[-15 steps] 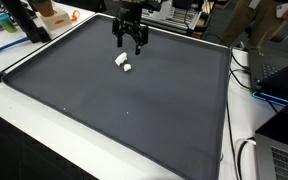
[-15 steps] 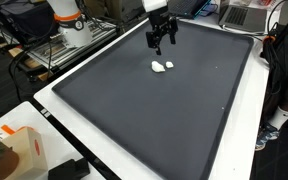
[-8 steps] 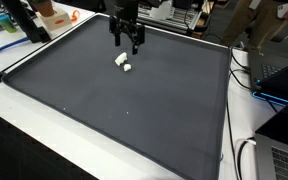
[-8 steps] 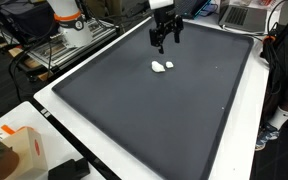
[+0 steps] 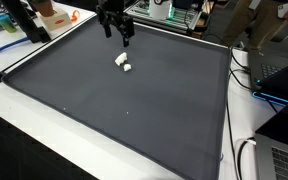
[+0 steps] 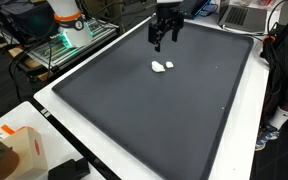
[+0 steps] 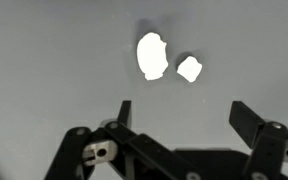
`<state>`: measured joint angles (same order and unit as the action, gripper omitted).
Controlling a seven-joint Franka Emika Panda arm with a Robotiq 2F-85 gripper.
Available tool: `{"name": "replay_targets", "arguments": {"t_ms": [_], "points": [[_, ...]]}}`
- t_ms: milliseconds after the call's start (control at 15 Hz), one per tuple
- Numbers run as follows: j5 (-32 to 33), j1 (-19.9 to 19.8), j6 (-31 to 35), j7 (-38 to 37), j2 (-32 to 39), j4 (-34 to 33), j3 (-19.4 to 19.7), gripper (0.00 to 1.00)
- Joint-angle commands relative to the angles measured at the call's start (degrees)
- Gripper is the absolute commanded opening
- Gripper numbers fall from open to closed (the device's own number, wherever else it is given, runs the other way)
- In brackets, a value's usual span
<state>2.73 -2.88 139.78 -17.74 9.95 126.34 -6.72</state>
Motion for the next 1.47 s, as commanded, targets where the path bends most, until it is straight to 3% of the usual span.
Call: {"name": "replay_targets", "arguments": {"t_ms": [0, 267, 600, 933, 1267, 1400], "points": [[-0.96, 2.51, -2.07, 1.22, -0.07, -1.03, 2.72, 1.0], [-1.65, 2.71, -4.08, 2.29, -0.03, -2.44, 2.94, 1.0], [-5.81, 1.61, -13.1, 7.04, 3.72, -9.69, 4.09, 1.0], [-15.39, -0.83, -18.77, 11.44, 7.73, -17.2, 5.64, 1.0], [-15.48, -1.01, -21.27, 6.91, 12.41, -23.14, 8.03, 1.0], [-14.76, -0.84, -19.17, 8.96, 10.36, -20.57, 8.02, 1.0]]}}
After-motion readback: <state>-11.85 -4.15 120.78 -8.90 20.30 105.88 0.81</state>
